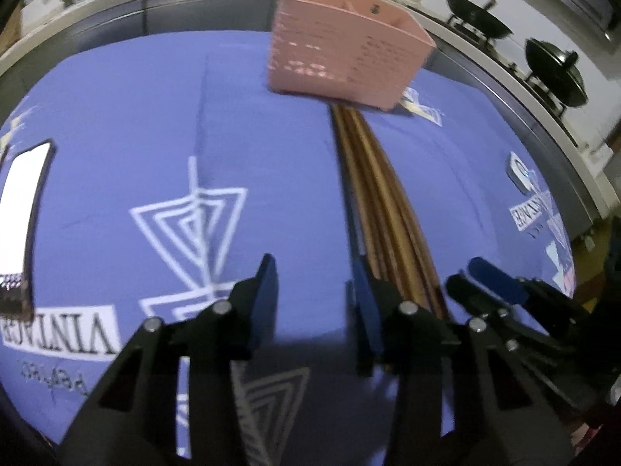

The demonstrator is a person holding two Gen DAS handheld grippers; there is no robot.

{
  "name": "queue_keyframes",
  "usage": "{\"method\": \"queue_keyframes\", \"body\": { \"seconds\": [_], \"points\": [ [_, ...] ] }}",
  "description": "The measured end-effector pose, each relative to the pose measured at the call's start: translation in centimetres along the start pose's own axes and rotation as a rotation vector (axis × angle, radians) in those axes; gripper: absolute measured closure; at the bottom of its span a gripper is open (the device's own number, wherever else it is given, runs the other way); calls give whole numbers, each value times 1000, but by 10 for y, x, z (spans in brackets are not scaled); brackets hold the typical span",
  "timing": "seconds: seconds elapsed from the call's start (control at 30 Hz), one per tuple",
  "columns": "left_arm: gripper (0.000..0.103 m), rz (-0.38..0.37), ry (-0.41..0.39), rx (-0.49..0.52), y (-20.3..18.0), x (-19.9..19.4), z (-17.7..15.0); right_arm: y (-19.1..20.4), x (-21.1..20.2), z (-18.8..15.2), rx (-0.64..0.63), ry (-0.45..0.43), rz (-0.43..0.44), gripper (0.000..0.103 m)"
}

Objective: Organize utensils
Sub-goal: 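Lower both tools to the chopstick row and close the left tool on one chopstick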

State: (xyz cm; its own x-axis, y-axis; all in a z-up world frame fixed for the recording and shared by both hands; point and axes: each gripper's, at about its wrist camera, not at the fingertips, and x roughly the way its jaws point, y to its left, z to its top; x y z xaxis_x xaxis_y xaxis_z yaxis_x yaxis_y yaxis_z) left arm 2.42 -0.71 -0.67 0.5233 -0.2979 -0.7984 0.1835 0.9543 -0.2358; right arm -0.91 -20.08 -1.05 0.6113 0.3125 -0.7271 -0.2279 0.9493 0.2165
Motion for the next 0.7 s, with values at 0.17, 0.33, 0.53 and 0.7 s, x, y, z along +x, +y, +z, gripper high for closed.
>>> {"method": "queue_keyframes", "body": {
  "seconds": [0.17, 0.33, 0.53, 0.7],
  "points": [
    [68, 7, 8, 48, -15, 13, 3, 0, 8, -4, -28, 31, -9, 67],
    [73, 71, 15, 94, -23, 25, 3, 6, 10, -4, -85, 22, -30, 67],
    [73, 96, 21, 112, -26, 26, 7, -2, 11, -2, -53, 24, -33, 67],
    [73, 154, 14, 176, -40, 34, 7, 0, 14, -1, -81, 37, -36, 72]
  ]
}}
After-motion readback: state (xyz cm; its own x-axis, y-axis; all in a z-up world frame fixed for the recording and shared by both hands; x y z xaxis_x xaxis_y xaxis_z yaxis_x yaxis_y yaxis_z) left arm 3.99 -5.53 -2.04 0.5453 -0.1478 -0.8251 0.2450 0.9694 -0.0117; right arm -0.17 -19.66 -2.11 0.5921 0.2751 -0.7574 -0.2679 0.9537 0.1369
